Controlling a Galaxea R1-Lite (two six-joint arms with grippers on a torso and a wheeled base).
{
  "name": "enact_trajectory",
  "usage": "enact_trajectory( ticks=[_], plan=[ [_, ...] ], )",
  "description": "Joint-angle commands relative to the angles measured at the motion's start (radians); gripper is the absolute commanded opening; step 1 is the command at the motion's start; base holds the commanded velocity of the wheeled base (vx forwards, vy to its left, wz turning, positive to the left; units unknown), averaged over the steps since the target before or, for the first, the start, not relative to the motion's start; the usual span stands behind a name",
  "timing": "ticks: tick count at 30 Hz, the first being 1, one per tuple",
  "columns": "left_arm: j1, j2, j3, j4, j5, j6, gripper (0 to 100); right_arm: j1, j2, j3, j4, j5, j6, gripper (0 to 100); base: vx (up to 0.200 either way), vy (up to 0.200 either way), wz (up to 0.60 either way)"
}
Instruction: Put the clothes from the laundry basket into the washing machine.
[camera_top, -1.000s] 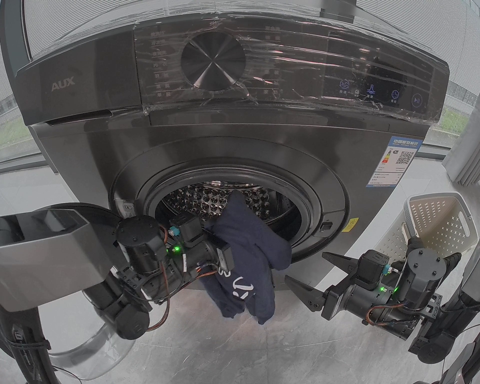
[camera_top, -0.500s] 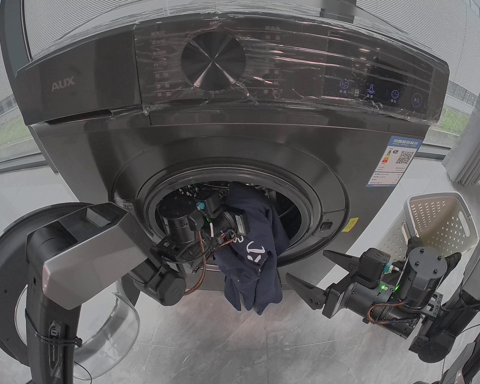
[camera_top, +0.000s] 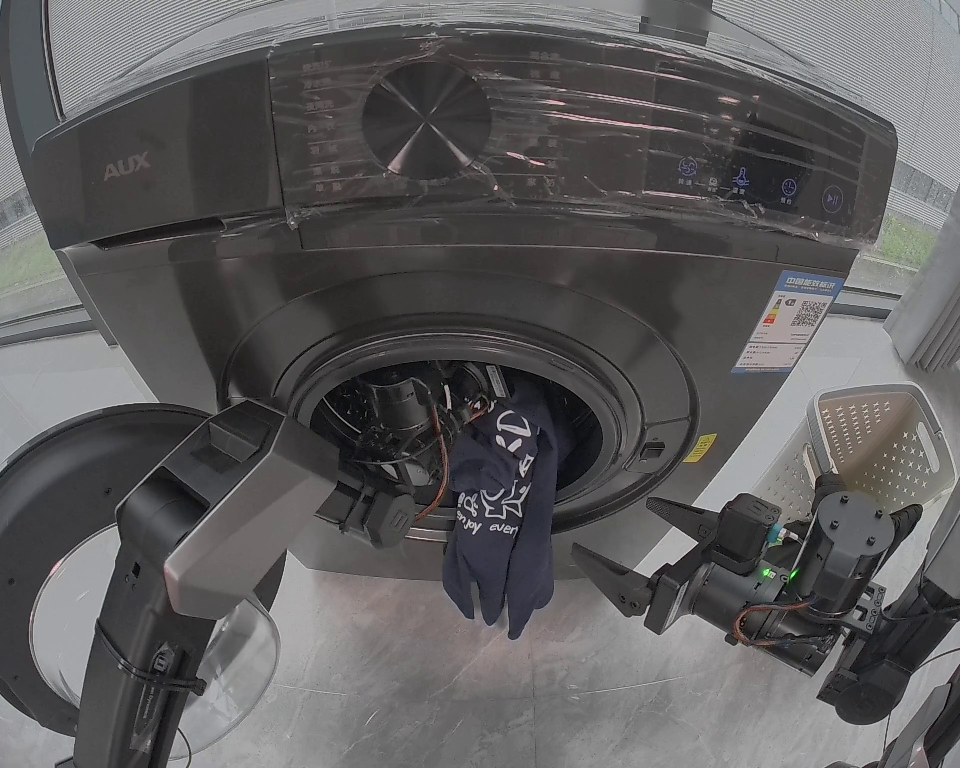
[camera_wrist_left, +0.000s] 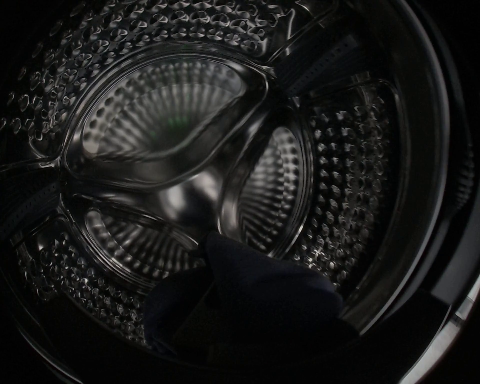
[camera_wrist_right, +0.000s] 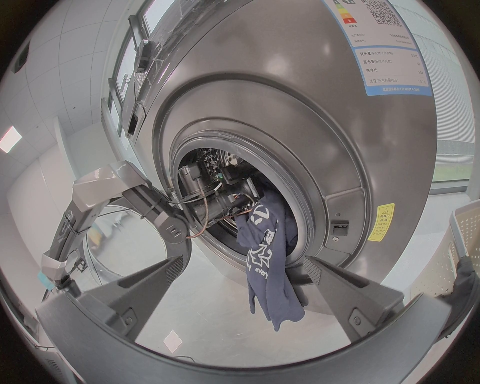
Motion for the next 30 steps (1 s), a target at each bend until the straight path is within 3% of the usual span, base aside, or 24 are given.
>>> enact_trajectory(
  ticks=[1, 6, 7, 12, 17, 23, 24, 30],
  plan=[
    [0.005, 0.114, -0.19, 0.074, 0.054, -0.009, 0, 0.001, 0.002, 0.002, 0.0, 0.0, 0.0, 100, 0.0, 0.0, 0.0],
    [0.002, 0.122, -0.193, 0.076, 0.055, -0.012, 0, 0.001, 0.001, 0.005, 0.0, 0.0, 0.0, 100, 0.0, 0.0, 0.0],
    [0.002, 0.12, -0.185, 0.076, 0.055, -0.014, 100, 0.001, 0.001, 0.004, 0.0, 0.0, 0.0, 100, 0.0, 0.0, 0.0],
    [0.003, 0.074, -0.116, 0.093, 0.082, -0.028, 100, 0.001, 0.002, 0.001, 0.0, 0.002, 0.0, 100, 0.0, 0.0, 0.0],
    [-0.001, -0.076, 0.126, 0.196, 0.083, -0.031, 100, 0.001, 0.002, 0.001, 0.0, 0.002, 0.0, 100, 0.0, 0.0, 0.0],
    [-0.035, -0.174, 0.322, 0.235, 0.037, -0.032, 100, 0.002, 0.009, 0.001, 0.0, 0.002, 0.001, 100, 0.0, 0.0, 0.0],
    [-0.057, -0.194, 0.373, 0.235, 0.006, -0.034, 100, 0.002, 0.01, 0.001, 0.0, 0.002, 0.0, 100, 0.0, 0.0, 0.0],
    [-0.098, -0.193, 0.424, 0.237, -0.015, -0.024, 100, 0.002, 0.007, 0.005, 0.0, 0.002, 0.001, 100, 0.0, 0.0, 0.0]
  ],
)
